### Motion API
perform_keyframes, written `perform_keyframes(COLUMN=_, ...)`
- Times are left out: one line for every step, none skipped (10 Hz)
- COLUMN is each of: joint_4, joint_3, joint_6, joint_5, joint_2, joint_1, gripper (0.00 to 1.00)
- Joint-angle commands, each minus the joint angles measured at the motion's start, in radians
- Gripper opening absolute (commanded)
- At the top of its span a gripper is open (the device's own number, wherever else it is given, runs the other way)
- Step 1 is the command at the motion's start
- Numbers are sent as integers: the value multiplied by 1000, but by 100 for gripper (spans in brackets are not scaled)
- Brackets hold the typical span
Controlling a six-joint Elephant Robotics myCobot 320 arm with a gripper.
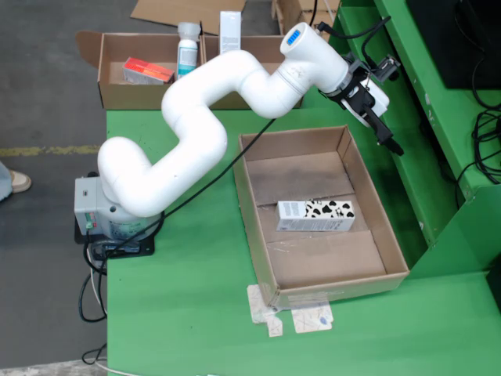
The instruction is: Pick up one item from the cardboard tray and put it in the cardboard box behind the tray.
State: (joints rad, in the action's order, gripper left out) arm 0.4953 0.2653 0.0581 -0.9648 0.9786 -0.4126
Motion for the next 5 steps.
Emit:
perform_keyframes(joint_4=17, joint_3=-265, joint_6=-60, joint_5=12, joint_2=96, joint_1=4, gripper=100)
perform_keyframes(joint_4=17, joint_3=-265, joint_6=-56, joint_5=12, joint_2=96, joint_1=4, gripper=100)
perform_keyframes(joint_4=17, joint_3=-265, joint_6=-58, joint_5=12, joint_2=100, joint_1=5, gripper=100)
perform_keyframes(joint_4=17, joint_3=-265, joint_6=-59, joint_5=12, joint_2=100, joint_1=5, gripper=100)
perform_keyframes(joint_4=17, joint_3=-265, joint_6=-45, joint_5=11, joint_2=107, joint_1=8, gripper=100)
